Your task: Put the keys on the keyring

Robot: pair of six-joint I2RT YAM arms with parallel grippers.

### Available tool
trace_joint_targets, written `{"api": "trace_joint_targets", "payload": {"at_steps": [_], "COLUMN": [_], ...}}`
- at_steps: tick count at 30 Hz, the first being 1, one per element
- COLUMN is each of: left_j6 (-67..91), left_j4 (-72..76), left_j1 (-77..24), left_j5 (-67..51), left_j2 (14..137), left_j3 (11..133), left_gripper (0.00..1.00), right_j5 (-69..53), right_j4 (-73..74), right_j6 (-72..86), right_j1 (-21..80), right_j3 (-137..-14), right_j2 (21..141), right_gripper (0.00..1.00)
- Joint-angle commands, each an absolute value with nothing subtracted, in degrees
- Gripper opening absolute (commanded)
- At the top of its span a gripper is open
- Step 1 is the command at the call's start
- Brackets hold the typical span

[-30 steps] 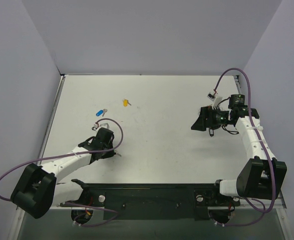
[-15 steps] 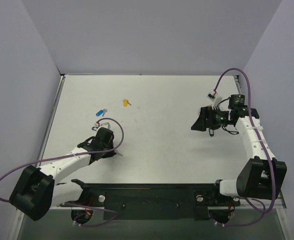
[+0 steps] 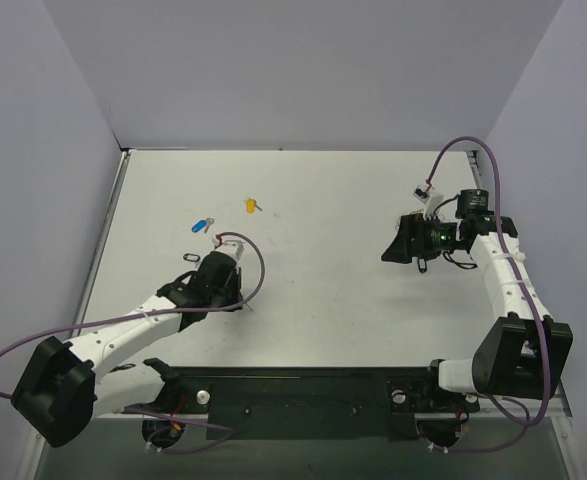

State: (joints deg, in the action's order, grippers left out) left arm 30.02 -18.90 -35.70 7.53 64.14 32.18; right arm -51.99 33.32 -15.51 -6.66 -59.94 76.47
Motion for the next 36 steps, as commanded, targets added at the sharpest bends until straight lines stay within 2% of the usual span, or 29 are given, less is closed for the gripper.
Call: {"api": "trace_joint_targets", "payload": {"at_steps": [1, 7, 13, 17, 19, 20, 29, 33, 36], "left_j6": [20.94, 10.74, 3.00, -3.24, -5.44, -6.75, -8.09, -6.77, -5.37], "left_j4": [-15.82, -14.24, -13.27, -12.57, -11.34, -10.21, 8.59, 13.52, 16.08], "left_j1": [-40.07, -46.74, -52.82, -56.60, -57.74, -58.27, -61.52, -63.27, -63.98], "left_j5": [5.63, 4.31, 1.06, -1.83, -4.03, -6.13, -12.39, -12.31, -11.16], "left_j2": [63.02, 64.68, 67.94, 70.05, 70.31, 70.14, 66.54, 66.27, 66.62], "left_j3": [36.99, 41.04, 46.66, 50.27, 51.24, 51.41, 44.30, 41.93, 40.78], "left_gripper": [0.00, 0.00, 0.00, 0.00, 0.00, 0.00, 0.00, 0.00, 0.00], "right_j5": [-54.14, -55.89, -63.09, -66.87, -69.33, -70.13, -71.80, -71.98, -71.89], "right_j4": [35.15, 37.08, 51.64, 70.80, 84.94, 89.86, 89.91, 89.91, 89.91], "right_j6": [-17.40, -20.91, -40.84, -69.28, -97.67, -100.87, -106.34, -105.21, -103.02], "right_j1": [-6.33, -5.98, -3.00, 1.48, 3.25, 4.64, 14.58, 16.69, 17.93], "right_j3": [-60.20, -60.29, -61.78, -63.71, -64.25, -64.25, -63.63, -65.30, -67.49], "right_j2": [75.85, 75.41, 74.79, 75.06, 75.76, 76.54, 73.74, 74.26, 74.88], "right_gripper": [0.77, 0.77, 0.77, 0.76, 0.76, 0.76, 0.71, 0.64, 0.55]}}
